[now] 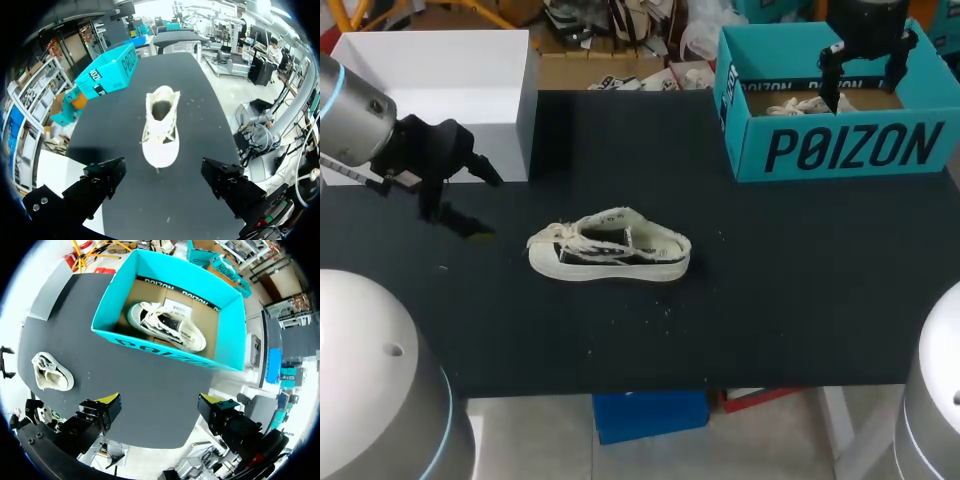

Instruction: Take the shoe out of the shoebox, open the shoe tongue, remove and reinsert the insole, then place the shoe into the shoebox

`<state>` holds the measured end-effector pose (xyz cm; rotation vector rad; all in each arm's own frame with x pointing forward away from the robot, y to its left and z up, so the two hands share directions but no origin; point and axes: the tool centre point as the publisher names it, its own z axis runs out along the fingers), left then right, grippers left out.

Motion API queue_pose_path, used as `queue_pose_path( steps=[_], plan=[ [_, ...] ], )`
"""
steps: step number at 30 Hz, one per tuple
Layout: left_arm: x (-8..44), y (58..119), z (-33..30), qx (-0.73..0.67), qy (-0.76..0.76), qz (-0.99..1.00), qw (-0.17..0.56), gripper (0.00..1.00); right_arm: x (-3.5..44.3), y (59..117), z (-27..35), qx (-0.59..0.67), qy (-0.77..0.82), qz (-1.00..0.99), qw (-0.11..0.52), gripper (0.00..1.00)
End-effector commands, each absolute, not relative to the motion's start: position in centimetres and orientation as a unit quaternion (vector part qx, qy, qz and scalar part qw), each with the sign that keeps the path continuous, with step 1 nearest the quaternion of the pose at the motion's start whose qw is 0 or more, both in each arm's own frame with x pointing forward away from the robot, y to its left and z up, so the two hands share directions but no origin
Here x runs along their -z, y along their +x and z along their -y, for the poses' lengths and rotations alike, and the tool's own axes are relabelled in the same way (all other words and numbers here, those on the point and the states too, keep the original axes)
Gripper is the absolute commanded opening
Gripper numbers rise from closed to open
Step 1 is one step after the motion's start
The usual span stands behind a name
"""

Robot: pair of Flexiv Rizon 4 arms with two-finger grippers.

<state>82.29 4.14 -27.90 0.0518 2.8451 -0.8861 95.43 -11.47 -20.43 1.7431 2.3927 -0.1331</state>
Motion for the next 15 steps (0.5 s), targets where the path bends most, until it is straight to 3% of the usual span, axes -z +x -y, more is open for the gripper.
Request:
queue_pose_path(
  steps=[1, 4, 5, 9, 15],
  plan=[
    [27.9, 82.2, -4.2, 0.296, 0.018, -0.951, 0.082, 1.0, 20.3, 94.1, 11.5, 0.049, 0.433, -0.877, 0.203, 1.0],
    [27.9, 82.2, -4.2, 0.296, 0.018, -0.951, 0.082, 1.0, 20.3, 94.1, 11.5, 0.049, 0.433, -0.877, 0.203, 1.0],
    [27.9, 82.2, -4.2, 0.296, 0.018, -0.951, 0.082, 1.0, 20.0, 93.2, 9.6, 0.029, 0.342, -0.914, 0.215, 1.0],
    [27.9, 82.2, -4.2, 0.296, 0.018, -0.951, 0.082, 1.0, 19.2, 86.9, 4.0, -0.092, 0.053, -0.982, 0.158, 1.0],
    [27.9, 82.2, -4.2, 0.296, 0.018, -0.951, 0.082, 1.0, 19.2, 86.9, 4.0, -0.092, 0.053, -0.982, 0.158, 1.0]
  ],
)
